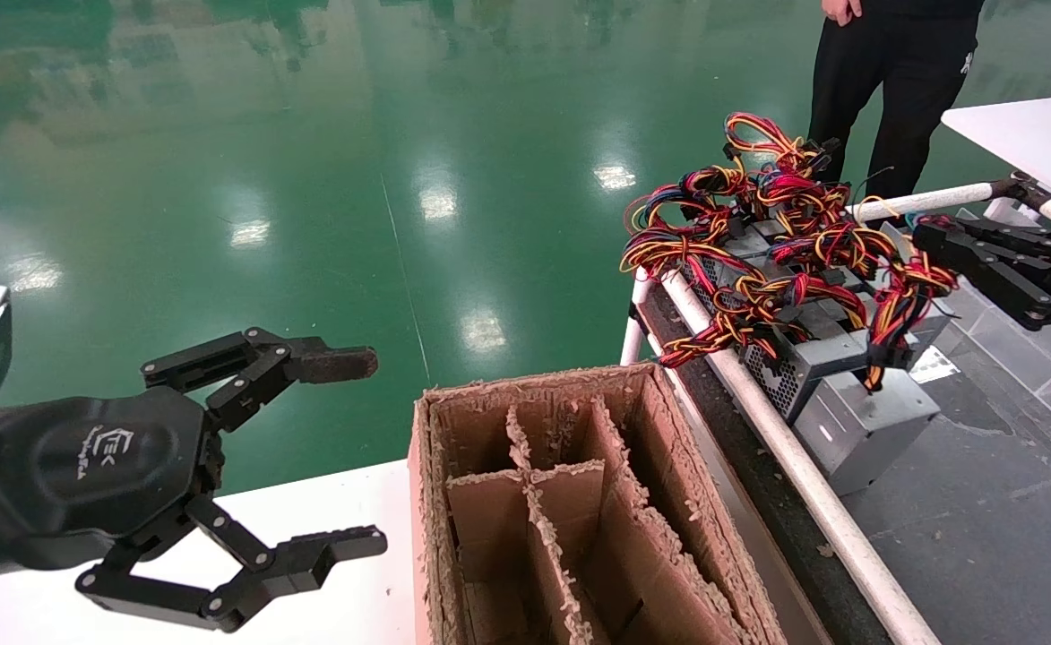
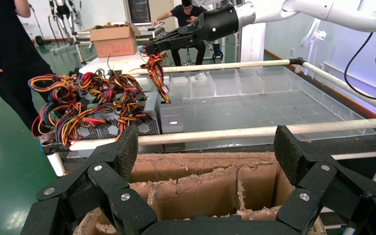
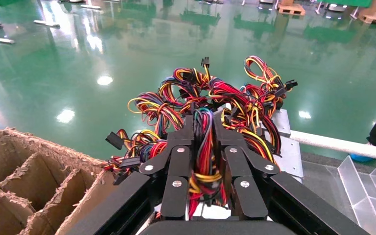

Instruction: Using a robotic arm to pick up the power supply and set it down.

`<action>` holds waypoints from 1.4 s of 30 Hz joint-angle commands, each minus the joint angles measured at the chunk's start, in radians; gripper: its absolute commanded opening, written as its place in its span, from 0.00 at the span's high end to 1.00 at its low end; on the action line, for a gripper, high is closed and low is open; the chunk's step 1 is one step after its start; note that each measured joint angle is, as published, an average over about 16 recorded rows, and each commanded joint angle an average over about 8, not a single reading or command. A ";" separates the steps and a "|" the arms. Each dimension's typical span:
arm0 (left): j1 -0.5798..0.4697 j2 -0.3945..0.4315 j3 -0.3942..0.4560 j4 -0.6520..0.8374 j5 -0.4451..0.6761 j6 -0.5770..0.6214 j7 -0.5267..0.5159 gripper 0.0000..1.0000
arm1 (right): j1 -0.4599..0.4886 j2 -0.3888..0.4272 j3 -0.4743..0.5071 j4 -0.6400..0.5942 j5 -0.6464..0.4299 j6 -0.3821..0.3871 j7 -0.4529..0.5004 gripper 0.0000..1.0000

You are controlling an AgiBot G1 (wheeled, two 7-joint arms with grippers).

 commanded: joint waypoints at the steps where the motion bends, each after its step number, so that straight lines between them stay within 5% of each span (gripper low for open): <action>1: 0.000 0.000 0.000 0.000 0.000 0.000 0.000 0.00 | 0.002 -0.001 -0.002 -0.005 0.001 -0.006 0.002 0.00; 22: 0.000 0.000 0.000 0.000 0.000 0.000 0.000 0.00 | 0.048 -0.042 0.059 -0.047 0.067 -0.016 -0.057 0.00; 42: 0.000 0.000 0.000 0.000 0.000 0.000 0.000 0.00 | 0.063 -0.095 0.035 -0.003 0.099 -0.218 -0.097 0.00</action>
